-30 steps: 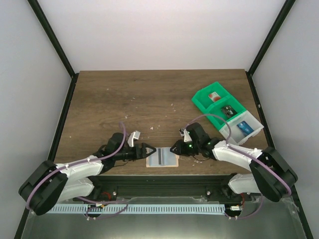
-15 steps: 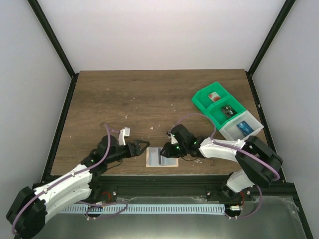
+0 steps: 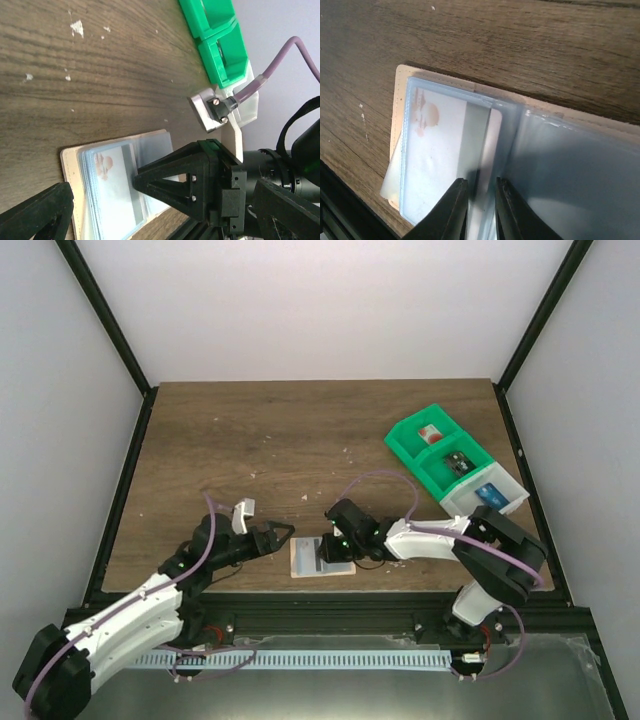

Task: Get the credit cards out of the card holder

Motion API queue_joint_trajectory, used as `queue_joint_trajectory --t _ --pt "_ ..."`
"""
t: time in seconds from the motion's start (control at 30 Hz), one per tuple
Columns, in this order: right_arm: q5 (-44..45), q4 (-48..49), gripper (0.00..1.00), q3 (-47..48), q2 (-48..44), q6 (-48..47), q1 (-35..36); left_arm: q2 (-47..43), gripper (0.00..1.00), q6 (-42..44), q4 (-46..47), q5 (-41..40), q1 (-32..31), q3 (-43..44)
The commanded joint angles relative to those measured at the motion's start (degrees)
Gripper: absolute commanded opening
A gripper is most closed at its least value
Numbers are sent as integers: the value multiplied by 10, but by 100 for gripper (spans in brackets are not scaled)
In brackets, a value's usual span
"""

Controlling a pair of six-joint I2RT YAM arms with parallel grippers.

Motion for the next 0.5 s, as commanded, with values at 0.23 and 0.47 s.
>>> queue_joint_trajectory --t 0.23,0.47 --pt "66 7 7 -52 -14 14 12 31 100 -77 112 63 3 -39" --pt "53 75 1 -109 -32 47 12 89 100 -128 206 92 3 -62"
